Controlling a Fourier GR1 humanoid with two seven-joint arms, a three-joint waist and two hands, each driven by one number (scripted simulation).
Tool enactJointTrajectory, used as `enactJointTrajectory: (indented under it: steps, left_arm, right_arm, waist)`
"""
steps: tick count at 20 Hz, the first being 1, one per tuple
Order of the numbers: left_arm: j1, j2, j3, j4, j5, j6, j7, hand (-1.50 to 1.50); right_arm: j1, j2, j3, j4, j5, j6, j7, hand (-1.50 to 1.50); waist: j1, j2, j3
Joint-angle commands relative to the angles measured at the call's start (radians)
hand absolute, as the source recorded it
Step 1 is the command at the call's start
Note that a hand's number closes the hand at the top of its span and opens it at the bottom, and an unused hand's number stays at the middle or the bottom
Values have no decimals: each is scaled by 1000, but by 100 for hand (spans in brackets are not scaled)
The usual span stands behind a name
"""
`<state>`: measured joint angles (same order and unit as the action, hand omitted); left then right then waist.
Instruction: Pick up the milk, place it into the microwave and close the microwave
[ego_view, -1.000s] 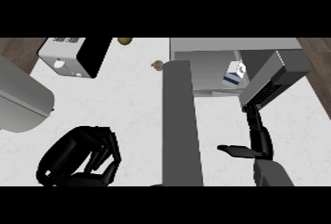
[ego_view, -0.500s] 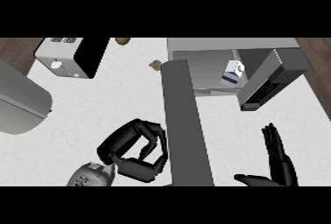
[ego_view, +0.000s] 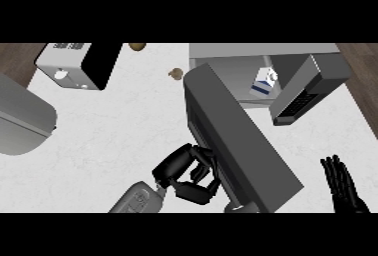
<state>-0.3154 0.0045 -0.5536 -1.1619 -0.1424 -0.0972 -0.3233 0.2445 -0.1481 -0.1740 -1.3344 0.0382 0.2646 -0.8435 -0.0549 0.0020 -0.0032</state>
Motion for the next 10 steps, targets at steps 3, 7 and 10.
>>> enactJointTrajectory:
  steps: [3, 7, 10]
  left_arm:
    - [-101, -4, -181, 188, 162, 265, -135, 150]
    - [-155, -4, -275, 272, 277, 341, -181, 150]
    - [-229, -4, -292, 331, 373, 335, -173, 150]
  right_arm:
    - [71, -54, -11, -197, -114, 129, 55, -150]
    - [76, -33, 28, -300, -140, 119, 157, -150]
    - [97, -44, 37, -357, -138, 123, 160, -150]
  waist:
    - [-19, 6, -1]
    - [-46, 14, -2]
    - [-55, 17, -2]
